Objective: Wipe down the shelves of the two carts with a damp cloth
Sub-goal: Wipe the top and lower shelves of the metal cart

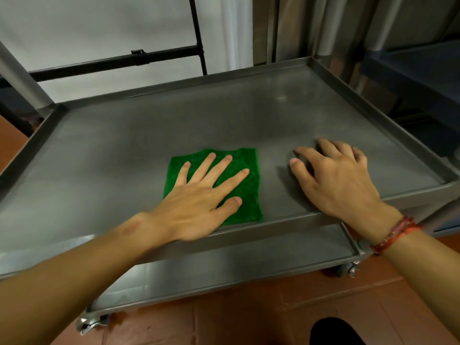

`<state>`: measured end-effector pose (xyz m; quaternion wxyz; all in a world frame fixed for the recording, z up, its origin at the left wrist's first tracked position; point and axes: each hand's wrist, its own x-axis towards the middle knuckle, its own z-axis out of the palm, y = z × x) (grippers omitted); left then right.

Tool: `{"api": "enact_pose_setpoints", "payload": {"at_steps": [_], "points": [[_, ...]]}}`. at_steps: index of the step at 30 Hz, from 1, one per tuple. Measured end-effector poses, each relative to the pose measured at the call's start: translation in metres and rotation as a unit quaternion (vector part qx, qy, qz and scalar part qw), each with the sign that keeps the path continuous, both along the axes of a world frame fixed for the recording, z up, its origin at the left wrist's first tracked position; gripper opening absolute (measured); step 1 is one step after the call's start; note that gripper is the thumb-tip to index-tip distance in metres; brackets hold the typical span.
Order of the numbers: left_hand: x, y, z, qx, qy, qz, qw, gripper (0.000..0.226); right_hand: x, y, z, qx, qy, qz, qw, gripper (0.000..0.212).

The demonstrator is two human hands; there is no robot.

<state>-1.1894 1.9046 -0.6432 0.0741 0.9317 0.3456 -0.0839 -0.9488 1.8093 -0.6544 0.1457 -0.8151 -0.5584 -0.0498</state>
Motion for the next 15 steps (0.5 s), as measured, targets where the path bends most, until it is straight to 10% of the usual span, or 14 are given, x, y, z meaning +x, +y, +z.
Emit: {"api": "enact_pose_setpoints", "payload": {"at_steps": [15], "points": [[0.048,0.078,0.002,0.001,-0.033,0.129,0.991,0.054,0.005,0.0,-0.002,-0.012,0.013,0.008,1.0,0.051]]}}
